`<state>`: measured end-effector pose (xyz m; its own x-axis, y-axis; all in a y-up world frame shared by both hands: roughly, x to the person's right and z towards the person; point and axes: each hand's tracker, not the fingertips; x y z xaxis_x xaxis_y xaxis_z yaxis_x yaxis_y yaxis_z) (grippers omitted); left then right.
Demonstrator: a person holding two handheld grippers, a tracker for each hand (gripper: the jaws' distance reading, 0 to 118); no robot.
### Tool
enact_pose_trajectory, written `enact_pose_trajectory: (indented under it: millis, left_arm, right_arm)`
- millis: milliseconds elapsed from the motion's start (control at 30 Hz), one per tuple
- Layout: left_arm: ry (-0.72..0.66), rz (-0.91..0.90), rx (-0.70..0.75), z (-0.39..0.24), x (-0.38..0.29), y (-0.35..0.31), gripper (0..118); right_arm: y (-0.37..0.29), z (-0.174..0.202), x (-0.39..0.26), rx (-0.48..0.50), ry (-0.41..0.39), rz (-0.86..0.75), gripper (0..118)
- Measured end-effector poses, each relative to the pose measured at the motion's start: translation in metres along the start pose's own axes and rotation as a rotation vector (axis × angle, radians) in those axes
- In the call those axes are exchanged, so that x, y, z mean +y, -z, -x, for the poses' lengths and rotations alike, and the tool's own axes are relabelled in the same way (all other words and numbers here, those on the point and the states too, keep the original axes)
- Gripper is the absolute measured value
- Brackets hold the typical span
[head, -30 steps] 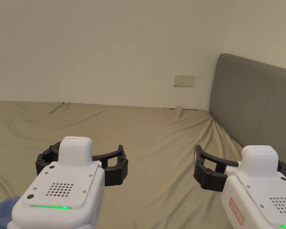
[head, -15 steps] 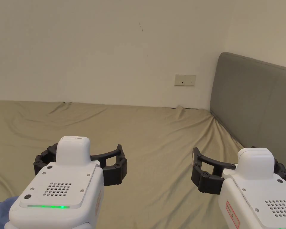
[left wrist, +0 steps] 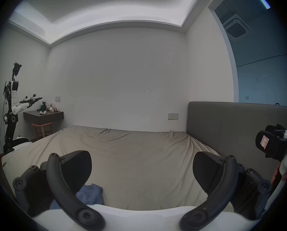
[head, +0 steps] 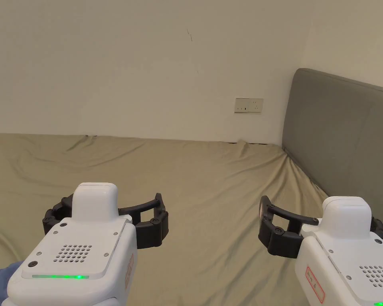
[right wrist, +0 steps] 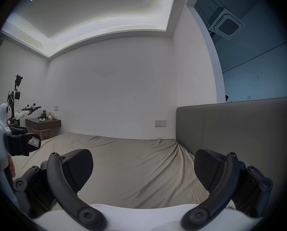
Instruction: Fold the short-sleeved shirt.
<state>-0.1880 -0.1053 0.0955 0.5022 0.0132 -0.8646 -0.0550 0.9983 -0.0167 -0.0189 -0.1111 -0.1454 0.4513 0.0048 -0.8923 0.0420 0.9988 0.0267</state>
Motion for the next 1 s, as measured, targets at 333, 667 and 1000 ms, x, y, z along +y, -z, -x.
enact_pose_trajectory:
  millis: [333,667,1000]
  left_arm:
    - [-0.006,-0.031,-0.049,-0.013,0.000,-0.012,3]
    - [-0.017,0.019,0.131,0.050,-0.016,-0.036,3]
    - [-0.119,0.315,0.374,0.169,-0.087,-0.053,3]
  right_arm:
    - [-0.012,-0.005,0.008,-0.023,-0.011,-0.018,2]
    - [0.005,0.045,-0.003,0.145,-0.033,0.007,2]
    - [0.047,0.152,-0.048,0.393,-0.051,0.153,2]
